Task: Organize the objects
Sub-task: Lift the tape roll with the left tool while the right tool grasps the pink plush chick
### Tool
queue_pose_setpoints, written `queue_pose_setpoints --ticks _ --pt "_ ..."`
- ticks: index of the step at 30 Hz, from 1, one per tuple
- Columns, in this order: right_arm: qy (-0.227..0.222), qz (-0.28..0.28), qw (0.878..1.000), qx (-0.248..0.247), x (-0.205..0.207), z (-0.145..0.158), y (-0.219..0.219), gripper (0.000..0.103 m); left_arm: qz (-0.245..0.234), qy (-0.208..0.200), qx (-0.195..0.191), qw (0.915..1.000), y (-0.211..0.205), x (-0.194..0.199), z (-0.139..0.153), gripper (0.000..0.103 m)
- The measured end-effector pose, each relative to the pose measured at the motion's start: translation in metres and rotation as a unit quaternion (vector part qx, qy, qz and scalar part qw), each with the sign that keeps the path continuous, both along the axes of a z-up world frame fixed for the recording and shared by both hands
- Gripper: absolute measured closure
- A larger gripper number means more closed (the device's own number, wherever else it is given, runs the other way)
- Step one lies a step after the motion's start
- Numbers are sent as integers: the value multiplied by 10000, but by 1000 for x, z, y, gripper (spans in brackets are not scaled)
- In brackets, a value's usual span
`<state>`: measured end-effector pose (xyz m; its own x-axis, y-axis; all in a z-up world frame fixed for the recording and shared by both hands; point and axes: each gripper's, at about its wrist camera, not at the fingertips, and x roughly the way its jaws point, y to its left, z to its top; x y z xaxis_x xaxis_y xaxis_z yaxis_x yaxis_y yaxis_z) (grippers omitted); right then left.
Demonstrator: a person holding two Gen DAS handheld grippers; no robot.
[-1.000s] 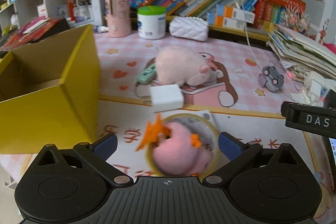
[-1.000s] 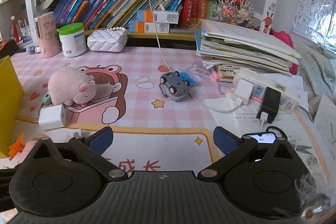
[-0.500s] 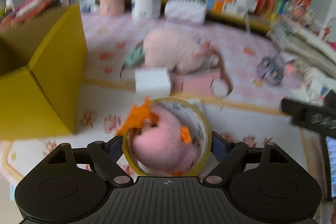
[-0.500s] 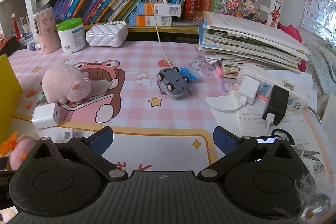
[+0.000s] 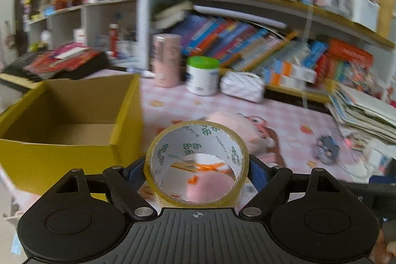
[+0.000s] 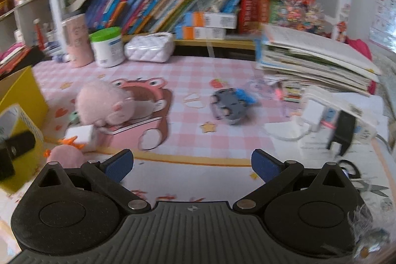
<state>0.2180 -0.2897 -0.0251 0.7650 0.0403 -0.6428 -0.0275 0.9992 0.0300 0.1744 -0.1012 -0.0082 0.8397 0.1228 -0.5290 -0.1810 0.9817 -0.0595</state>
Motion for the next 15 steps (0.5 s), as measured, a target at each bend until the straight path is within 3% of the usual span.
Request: queue_pose_setpoints --ticks 8,15 --pt "213 1208 9922 207 9 -8 58 3 731 -62 81 9973 36 -32 7 20" --pt "641 1922 9778 539 25 -23 109 22 1432 -60 198 9895 64 -62 11 20"
